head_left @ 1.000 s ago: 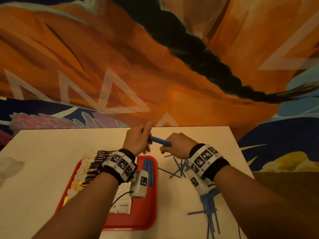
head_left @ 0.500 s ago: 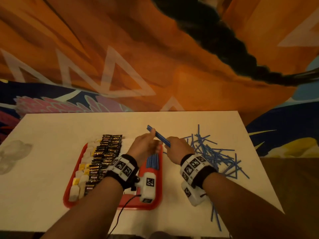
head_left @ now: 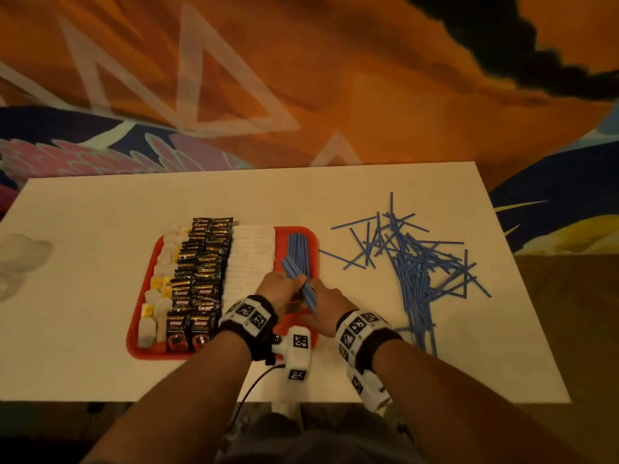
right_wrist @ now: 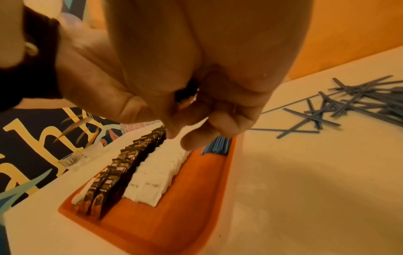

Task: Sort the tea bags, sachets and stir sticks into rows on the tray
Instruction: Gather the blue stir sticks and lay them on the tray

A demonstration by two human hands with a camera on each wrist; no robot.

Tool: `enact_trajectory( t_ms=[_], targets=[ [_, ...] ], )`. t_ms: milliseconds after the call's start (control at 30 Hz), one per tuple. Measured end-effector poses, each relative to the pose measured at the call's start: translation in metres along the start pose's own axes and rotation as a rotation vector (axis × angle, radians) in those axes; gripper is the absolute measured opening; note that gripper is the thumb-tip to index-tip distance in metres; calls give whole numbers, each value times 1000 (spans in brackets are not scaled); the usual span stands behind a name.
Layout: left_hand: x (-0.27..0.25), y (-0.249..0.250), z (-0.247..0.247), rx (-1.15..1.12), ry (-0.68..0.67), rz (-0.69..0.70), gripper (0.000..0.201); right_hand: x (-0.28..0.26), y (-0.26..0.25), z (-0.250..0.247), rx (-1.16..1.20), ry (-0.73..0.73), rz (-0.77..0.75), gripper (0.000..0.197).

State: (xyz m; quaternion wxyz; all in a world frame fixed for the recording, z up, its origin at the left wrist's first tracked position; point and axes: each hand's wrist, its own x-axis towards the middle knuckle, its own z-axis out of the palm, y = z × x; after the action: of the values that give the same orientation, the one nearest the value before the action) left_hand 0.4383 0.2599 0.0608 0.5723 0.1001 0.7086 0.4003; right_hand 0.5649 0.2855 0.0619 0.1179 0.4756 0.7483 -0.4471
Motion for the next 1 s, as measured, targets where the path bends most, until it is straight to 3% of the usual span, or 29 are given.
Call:
enact_trajectory(
  t_ms=[133,233,333,433,633,767,1000],
  targets=[
    [29,-16,-12,440,60,37,13,2,24,11,-10,-65,46,84],
    [47,-25,-17,814,70,41,18,4,48,21,-2,-81,128,75],
    [58,-35,-11,963,-7,6,25,3,69,29,1,-98,181,62],
    [63,-46,-1,1018,-42,15,36,1,84,34,37,-95,203,55],
    [64,-55,6,1108,17,64,49,3,97,37,33,-98,225,52],
    [59,-53,6,1214,54,90,39,4,99,39,29,-108,224,52],
    [47,-54,-1,1133,187,110,26,3,100,41,24,-106,241,52]
  ],
)
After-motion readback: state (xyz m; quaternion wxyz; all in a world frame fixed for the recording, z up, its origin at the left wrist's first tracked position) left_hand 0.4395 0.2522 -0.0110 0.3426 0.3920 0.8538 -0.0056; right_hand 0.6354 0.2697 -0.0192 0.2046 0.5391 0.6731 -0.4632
